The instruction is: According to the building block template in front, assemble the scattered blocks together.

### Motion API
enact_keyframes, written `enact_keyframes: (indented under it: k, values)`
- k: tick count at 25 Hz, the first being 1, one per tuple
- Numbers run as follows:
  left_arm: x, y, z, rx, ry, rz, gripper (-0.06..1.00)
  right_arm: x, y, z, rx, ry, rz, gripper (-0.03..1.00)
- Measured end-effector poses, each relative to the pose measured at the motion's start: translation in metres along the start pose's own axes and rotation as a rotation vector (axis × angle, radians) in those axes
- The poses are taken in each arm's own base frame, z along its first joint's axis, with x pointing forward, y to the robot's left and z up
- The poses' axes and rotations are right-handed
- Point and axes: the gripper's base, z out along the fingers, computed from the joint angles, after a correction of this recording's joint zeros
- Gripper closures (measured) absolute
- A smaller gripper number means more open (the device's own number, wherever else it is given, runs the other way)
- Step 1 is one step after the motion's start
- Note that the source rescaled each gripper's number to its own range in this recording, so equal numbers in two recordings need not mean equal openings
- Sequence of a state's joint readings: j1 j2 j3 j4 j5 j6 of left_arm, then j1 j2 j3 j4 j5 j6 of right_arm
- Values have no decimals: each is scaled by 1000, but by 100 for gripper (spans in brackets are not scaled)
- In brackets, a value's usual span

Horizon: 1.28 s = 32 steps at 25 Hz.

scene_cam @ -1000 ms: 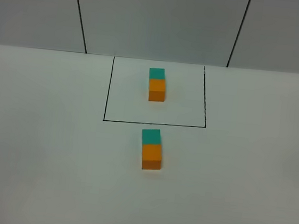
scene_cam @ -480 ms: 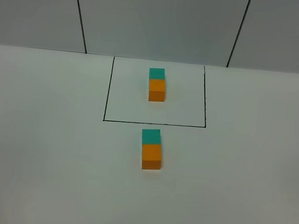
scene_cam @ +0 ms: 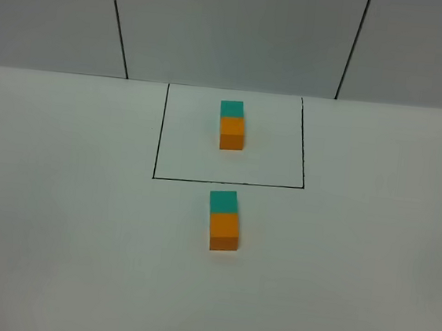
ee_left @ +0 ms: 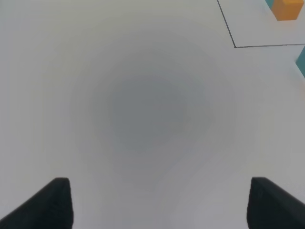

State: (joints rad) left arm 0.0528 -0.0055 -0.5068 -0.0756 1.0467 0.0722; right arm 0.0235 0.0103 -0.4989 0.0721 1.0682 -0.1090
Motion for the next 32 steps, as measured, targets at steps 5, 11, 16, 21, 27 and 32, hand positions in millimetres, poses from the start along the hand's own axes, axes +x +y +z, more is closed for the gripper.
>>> enact_keyframes:
  k: [5,11,16,21,27,32]
  values:
    - [0,0,0,0,0,0,27,0,0,0,0,0,0,14]
    - [0,0,0,0,0,0,27,0,0,0,1,1,4,22]
    - [0,0,0,0,0,0,27,0,0,0,-8,1,2,23]
    - [0,0,0,0,0,0,27,0,-1,0,-25,1,-6,23]
    - [0,0,0,0,0,1,27,0,-2,0,-26,1,-8,23]
    - [0,0,0,0,0,1,27,0,-2,0,-27,2,-9,23]
